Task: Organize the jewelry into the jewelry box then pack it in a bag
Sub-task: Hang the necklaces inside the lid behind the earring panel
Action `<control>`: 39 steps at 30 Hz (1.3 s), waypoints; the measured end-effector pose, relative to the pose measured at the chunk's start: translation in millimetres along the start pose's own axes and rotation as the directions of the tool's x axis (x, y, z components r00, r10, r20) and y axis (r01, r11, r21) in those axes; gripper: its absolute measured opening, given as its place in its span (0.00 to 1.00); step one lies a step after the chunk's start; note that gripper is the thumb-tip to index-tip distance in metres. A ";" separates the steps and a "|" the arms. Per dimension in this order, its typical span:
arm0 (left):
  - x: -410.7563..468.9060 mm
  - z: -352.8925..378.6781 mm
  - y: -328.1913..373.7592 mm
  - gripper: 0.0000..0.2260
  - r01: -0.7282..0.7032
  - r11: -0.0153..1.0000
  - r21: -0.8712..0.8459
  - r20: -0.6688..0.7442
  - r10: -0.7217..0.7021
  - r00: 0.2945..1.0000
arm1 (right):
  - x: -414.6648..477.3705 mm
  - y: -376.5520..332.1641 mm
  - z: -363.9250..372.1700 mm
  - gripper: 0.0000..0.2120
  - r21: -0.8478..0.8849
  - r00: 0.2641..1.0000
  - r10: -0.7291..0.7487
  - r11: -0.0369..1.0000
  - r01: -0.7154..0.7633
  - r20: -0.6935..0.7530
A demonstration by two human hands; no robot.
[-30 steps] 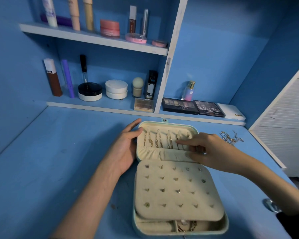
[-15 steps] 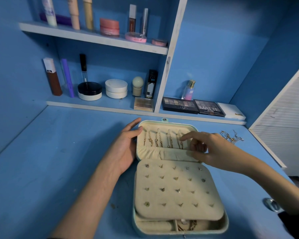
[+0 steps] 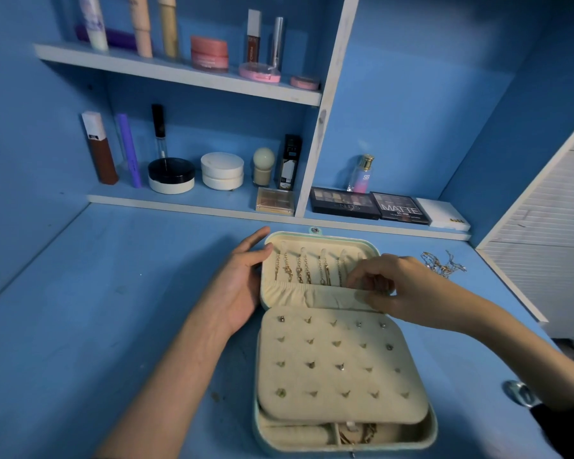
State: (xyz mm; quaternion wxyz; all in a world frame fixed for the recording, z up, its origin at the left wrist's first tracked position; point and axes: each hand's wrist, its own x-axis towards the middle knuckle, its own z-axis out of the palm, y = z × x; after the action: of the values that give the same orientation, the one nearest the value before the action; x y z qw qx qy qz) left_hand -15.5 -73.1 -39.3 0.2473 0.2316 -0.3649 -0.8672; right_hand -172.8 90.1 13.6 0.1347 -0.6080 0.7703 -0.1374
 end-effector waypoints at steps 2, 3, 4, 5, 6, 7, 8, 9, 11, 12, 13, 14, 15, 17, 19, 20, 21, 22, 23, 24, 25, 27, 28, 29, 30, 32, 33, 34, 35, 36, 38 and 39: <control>-0.1 -0.3 0.0 0.19 -0.003 1.000 0.001 -0.004 0.003 1.000 | -0.9 2.5 -1.9 0.13 0.022 1.000 -0.008 1.000 0.008 -0.001; -0.3 -0.3 0.0 0.19 -0.004 1.000 0.004 -0.004 0.004 1.000 | -1.0 4.4 -3.5 0.13 0.037 1.000 -0.011 0.999 0.012 -0.016; -0.7 -0.4 0.0 0.19 -0.005 1.000 0.010 -0.003 0.005 1.000 | -0.9 5.4 -6.1 0.13 0.063 0.999 -0.009 0.998 0.012 -0.048; -1.0 -0.1 0.1 0.19 -0.007 1.000 0.014 -0.001 0.007 1.000 | -0.4 7.4 -9.6 0.12 0.094 0.996 0.003 0.996 0.006 -0.093; -1.4 0.1 0.2 0.19 -0.009 1.000 0.016 -0.003 0.009 1.000 | 0.3 10.4 -14.1 0.10 0.129 0.989 0.024 0.992 -0.006 -0.143; -1.5 0.3 0.2 0.19 -0.011 1.000 0.015 -0.006 0.011 1.000 | 1.2 15.0 -19.3 0.09 0.166 0.980 0.060 0.986 -0.028 -0.188; -1.5 0.3 0.2 0.19 -0.012 1.000 0.015 -0.008 0.012 1.000 | 2.1 20.7 -24.6 0.08 0.189 0.968 0.103 0.980 -0.060 -0.227; -1.4 0.5 0.2 0.18 -0.012 1.000 0.017 -0.007 0.012 1.000 | 3.6 28.1 -30.2 0.08 0.187 0.953 0.150 0.977 -0.102 -0.262; -1.4 1.0 0.2 0.18 -0.012 1.000 0.018 -0.003 0.012 1.000 | 5.5 45.7 -41.7 0.06 0.107 0.925 0.247 0.968 -0.225 -0.289; -1.3 1.2 0.1 0.18 -0.013 1.000 0.016 -0.003 0.013 1.000 | 5.5 53.9 -47.2 0.06 0.041 0.919 0.291 0.956 -0.291 -0.264; -1.1 1.1 -0.2 0.18 -0.015 1.000 0.014 -0.004 0.015 1.000 | 5.2 62.3 -51.4 0.07 -0.032 0.918 0.335 0.936 -0.350 -0.214; -1.0 1.2 -0.3 0.18 -0.017 1.000 0.013 -0.003 0.017 1.000 | 4.2 69.4 -54.9 0.07 -0.102 0.913 0.380 0.912 -0.397 -0.152; -0.8 1.2 -0.5 0.18 -0.018 1.000 0.014 -0.004 0.018 1.000 | 3.3 76.1 -57.0 0.07 -0.168 0.901 0.423 0.885 -0.434 -0.095; -0.5 1.3 -0.7 0.18 -0.020 1.000 0.018 -0.011 0.020 1.000 | 0.2 84.6 -59.4 0.06 -0.273 0.865 0.502 0.830 -0.486 -0.013; -0.1 1.2 -0.9 0.18 -0.021 1.000 0.019 -0.017 0.022 1.000 | -3.3 88.3 -59.9 0.09 -0.315 0.825 0.564 0.790 -0.525 0.040; -0.3 1.3 -1.0 0.19 -0.022 1.000 0.019 -0.018 0.022 1.000 | -5.1 88.7 -59.3 0.12 -0.328 0.809 0.586 0.776 -0.539 0.055; -0.3 1.7 -0.9 0.19 -0.021 1.000 0.020 -0.019 0.021 1.000 | -6.6 89.0 -57.9 0.15 -0.335 0.799 0.599 0.766 -0.548 0.062; -0.7 2.2 -0.8 0.19 -0.021 1.000 0.020 -0.019 0.021 1.000 | -8.0 89.1 -55.8 0.16 -0.336 0.797 0.601 0.764 -0.551 0.059; -0.8 2.7 -0.7 0.19 -0.020 1.000 0.021 -0.018 0.020 1.000 | -9.3 90.0 -52.7 0.16 -0.325 0.798 0.601 0.765 -0.556 0.050; -1.3 3.1 -0.5 0.19 -0.019 1.000 0.022 -0.018 0.019 1.000 | -10.1 91.2 -49.3 0.15 -0.309 0.802 0.596 0.770 -0.558 0.036; -1.5 3.5 -0.4 0.19 -0.018 1.000 0.023 -0.019 0.018 1.000 | -10.9 93.1 -45.5 0.14 -0.294 0.805 0.594 0.773 -0.563 0.020; -2.4 3.7 -0.1 0.19 -0.018 0.999 0.027 -0.019 0.019 1.000 | -11.9 97.4 -39.0 0.12 -0.271 0.807 0.591 0.775 -0.571 -0.012; -2.8 3.6 0.0 0.19 -0.019 0.999 0.030 -0.018 0.020 1.000 | -12.5 99.6 -36.9 0.12 -0.258 0.807 0.590 0.776 -0.576 -0.026; -3.1 3.5 0.2 0.19 -0.020 0.999 0.031 -0.017 0.020 1.000 | -13.2 101.2 -35.5 0.11 -0.246 0.806 0.591 0.777 -0.580 -0.034; -3.4 3.5 0.3 0.19 -0.020 0.999 0.033 -0.017 0.021 1.000 | -13.8 102.9 -34.5 0.11 -0.234 0.807 0.590 0.779 -0.581 -0.039; -3.4 4.3 0.5 0.19 -0.018 0.999 0.035 -0.017 0.019 1.000 | -14.9 105.5 -32.8 0.11 -0.216 0.811 0.582 0.786 -0.579 -0.059; -3.4 4.8 0.6 0.19 -0.017 0.999 0.035 -0.018 0.018 1.000 | -15.4 106.3 -31.8 0.11 -0.208 0.816 0.572 0.791 -0.575 -0.082; -3.5 5.1 0.7 0.19 -0.016 0.999 0.035 -0.019 0.017 1.000 | -15.7 106.8 -30.7 0.10 -0.198 0.822 0.559 0.798 -0.569 -0.111; -3.6 5.6 0.7 0.19 -0.016 0.999 0.036 -0.020 0.017 1.000 | -16.1 107.4 -29.7 0.09 -0.188 0.828 0.542 0.806 -0.561 -0.144; -3.8 5.6 0.6 0.19 -0.016 0.999 0.037 -0.021 0.017 1.000 | -16.3 108.3 -29.1 0.08 -0.181 0.832 0.527 0.813 -0.553 -0.175; -4.1 5.4 0.6 0.19 -0.019 0.999 0.035 -0.023 0.019 1.000 | -16.4 109.8 -30.4 0.07 -0.141 0.830 0.512 0.825 -0.547 -0.223; -4.4 5.2 0.7 0.19 -0.018 0.999 0.032 -0.024 0.019 1.000 | -16.7 110.0 -32.2 0.07 -0.092 0.823 0.514 0.832 -0.547 -0.244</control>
State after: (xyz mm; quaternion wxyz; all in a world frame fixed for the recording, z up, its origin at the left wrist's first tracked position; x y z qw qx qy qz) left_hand -14.9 -68.2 -34.5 0.2560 0.2424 -0.3777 -0.8561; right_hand -280.1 132.4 2.8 0.0376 -0.3599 0.9273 -0.0961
